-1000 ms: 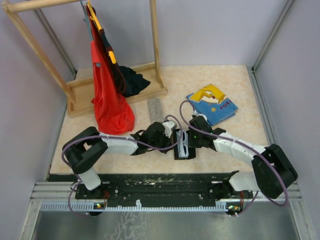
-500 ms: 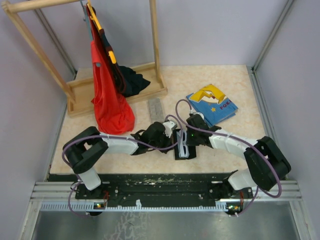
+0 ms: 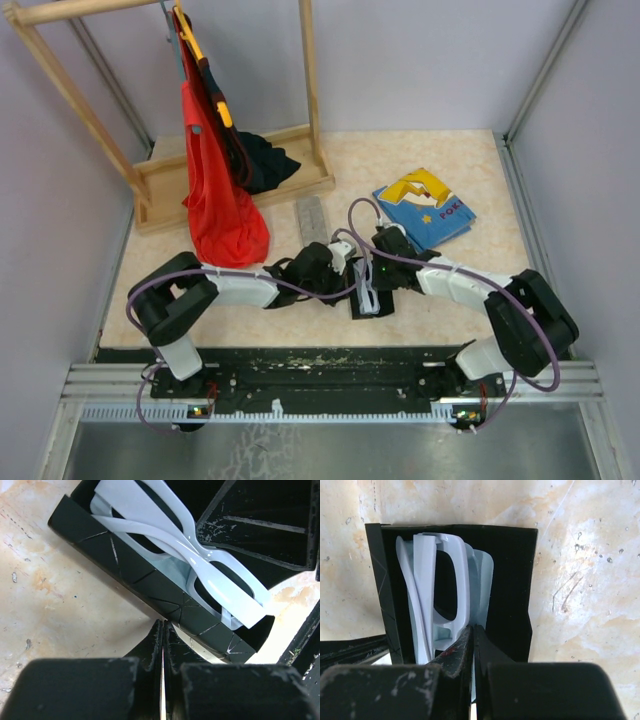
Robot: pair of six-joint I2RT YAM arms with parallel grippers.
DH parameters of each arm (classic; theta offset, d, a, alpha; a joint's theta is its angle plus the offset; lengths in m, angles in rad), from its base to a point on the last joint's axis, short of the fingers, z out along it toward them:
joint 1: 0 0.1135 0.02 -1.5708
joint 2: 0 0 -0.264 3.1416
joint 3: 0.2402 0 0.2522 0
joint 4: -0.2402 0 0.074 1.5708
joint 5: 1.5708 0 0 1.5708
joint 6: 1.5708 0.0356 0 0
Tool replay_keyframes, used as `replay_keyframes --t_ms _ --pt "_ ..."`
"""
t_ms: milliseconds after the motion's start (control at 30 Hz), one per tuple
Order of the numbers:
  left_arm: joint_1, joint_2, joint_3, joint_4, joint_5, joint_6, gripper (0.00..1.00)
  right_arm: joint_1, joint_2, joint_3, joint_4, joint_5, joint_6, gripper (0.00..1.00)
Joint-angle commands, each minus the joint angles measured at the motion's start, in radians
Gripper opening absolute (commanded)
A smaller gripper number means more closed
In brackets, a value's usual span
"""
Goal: Organize the sunglasses
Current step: Adjust the sunglasses in the sunglasses case.
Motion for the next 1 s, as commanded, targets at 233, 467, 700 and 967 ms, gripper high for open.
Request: replay_keyframes --t_ms 233,467,700,967 --pt "-0.010 0.045 0.013 -0.056 0.001 0.019 0.00 0.038 0.049 0.048 0.112 -0.111 0.014 0.00" --pt "-0.010 0.045 0.015 -0.056 0.003 0.020 0.00 0.039 0.063 0.032 0.147 -0.163 0.026 0.00" --pt "-0.010 0.042 0.011 -0.057 -0.009 0.017 0.00 0.039 0.014 0.044 0.094 -0.087 0.015 0.00" --pt "-0.011 0.029 0.000 -0.057 -0.037 0.009 0.00 0.039 -0.033 0.056 0.050 -0.055 -0.010 0.00"
